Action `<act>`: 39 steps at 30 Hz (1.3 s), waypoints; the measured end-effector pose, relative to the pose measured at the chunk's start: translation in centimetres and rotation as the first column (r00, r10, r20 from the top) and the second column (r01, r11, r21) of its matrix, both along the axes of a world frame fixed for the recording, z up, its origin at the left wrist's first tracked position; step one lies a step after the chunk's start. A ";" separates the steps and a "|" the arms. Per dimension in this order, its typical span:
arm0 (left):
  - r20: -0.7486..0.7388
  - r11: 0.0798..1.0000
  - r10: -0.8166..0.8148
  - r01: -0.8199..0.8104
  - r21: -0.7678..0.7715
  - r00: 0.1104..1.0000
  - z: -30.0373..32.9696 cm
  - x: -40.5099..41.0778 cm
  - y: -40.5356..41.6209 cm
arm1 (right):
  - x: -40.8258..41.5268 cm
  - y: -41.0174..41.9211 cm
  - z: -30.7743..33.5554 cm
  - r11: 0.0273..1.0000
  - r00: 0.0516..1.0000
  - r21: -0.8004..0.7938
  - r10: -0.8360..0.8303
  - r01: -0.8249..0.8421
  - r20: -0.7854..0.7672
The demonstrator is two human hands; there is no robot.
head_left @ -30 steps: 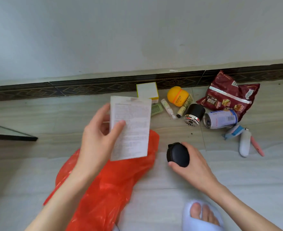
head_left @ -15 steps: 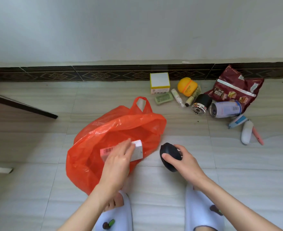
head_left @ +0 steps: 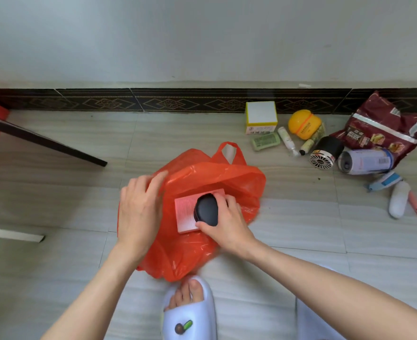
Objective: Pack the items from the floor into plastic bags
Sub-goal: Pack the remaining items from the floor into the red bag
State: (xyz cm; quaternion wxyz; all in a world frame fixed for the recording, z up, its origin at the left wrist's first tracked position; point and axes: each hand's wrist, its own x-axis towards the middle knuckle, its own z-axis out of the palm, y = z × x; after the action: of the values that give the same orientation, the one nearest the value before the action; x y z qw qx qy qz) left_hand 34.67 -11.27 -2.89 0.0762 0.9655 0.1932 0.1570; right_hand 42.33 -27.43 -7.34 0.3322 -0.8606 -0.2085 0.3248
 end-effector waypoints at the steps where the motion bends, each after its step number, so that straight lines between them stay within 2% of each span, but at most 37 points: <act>1: 0.020 1.000 -0.015 0.016 -0.027 1.000 -0.1 0.2 0.3 | 0.2 0.7 -0.3 0.998 0.998 0.037 -0.052 0.053 -0.046; 3: 0.058 0.997 -0.019 0.024 -0.074 0.998 -0.2 0.7 0.8 | 0.6 1.2 -0.8 0.987 0.987 0.095 -0.118 0.128 -0.111; 6: 0.109 0.994 0.011 0.001 -0.111 0.994 0.1 1.6 1.4 | 1.6 0.0 -1.4 0.957 0.961 0.095 -0.276 0.273 0.025; 8: 0.155 0.992 0.052 -0.032 -0.125 0.987 0.7 2.1 1.7 | 3.0 -1.7 -1.7 0.879 0.869 0.084 -0.476 0.468 0.133; 10: 0.174 0.991 0.115 -0.100 -0.094 0.978 1.2 2.2 1.4 | 4.9 -3.2 -1.9 0.809 0.800 0.022 -0.584 0.587 0.136; 11: 0.170 0.989 0.146 -0.138 -0.059 0.974 1.4 2.0 1.1 | 5.7 -3.9 -2.1 0.819 0.817 -0.031 -0.569 0.573 0.093; 13: 0.182 0.988 0.145 -0.153 0.033 0.973 1.5 1.2 -0.5 | 7.1 -4.6 -2.8 0.898 0.899 -0.059 -0.437 0.437 0.002; 15: 0.198 0.994 -0.021 0.000 0.107 0.980 0.7 0.3 -3.2 | 7.5 -4.5 -3.1 0.934 0.931 -0.025 -0.356 0.355 -0.082; 17: 0.070 0.948 -0.307 0.299 0.105 0.949 -1.1 -0.3 -5.9 | 7.5 -4.3 -3.4 0.932 0.929 -0.008 -0.362 0.363 -0.076; 19: -0.222 0.865 -0.479 0.500 0.047 0.849 -3.9 -0.5 -7.7 | 7.2 -4.2 -3.6 0.913 0.912 -0.011 -0.409 0.409 -0.045; 22: -0.538 0.868 -0.440 0.494 -0.050 0.719 -6.4 0.8 -7.6 | 6.2 -4.2 -3.1 0.875 0.871 0.002 -0.482 0.485 -0.096; 25: -0.699 0.845 -0.386 0.534 -0.006 0.603 -7.6 1.3 -6.3 | 5.8 -4.3 -1.8 0.887 0.885 -0.021 -0.462 0.462 -0.053; 26: -0.726 0.833 -0.378 0.553 0.003 0.574 -7.8 1.1 -5.8 | 5.9 -4.2 -1.2 0.893 0.893 -0.027 -0.450 0.450 -0.009; 28: -0.713 0.820 -0.326 0.561 0.113 0.621 -7.8 0.7 -4.7 | 6.3 -4.0 -0.4 0.896 0.896 -0.027 -0.441 0.443 0.050; 29: -0.735 0.822 -0.293 0.553 0.132 0.611 -7.8 0.5 -4.1 | 6.4 -3.9 -0.2 0.897 0.896 -0.019 -0.441 0.442 0.052; 31: -0.795 0.863 -0.241 0.498 0.087 0.557 -7.4 0.5 -2.7 | 6.3 -3.4 -0.2 0.903 0.903 0.003 -0.430 0.430 0.021; 34: -0.866 0.909 -0.108 0.400 0.112 0.489 -6.1 1.4 -1.7 | 6.1 -2.5 -0.8 0.939 0.940 0.061 -0.333 0.338 -0.074; 36: -0.884 0.929 -0.122 0.366 0.059 0.451 -5.1 1.5 -2.4 | 6.1 -2.3 -0.8 0.955 0.952 0.087 -0.268 0.283 -0.146; 37: -0.859 0.927 -0.179 0.375 0.016 0.480 -4.6 1.4 -3.3 | 6.3 -2.5 -0.7 0.957 0.952 0.096 -0.255 0.273 -0.167; 39: -0.698 0.883 -0.363 0.468 -0.046 0.617 -3.6 1.6 -5.5 | 7.2 -3.7 -0.7 0.955 0.953 0.077 -0.276 0.286 -0.122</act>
State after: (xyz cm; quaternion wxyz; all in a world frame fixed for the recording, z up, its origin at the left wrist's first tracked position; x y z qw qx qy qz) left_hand 36.30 -16.75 -6.44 -0.0350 0.9740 -0.0332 -0.2214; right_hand 49.49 -31.17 -8.01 0.4260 -0.8459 -0.0802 0.3108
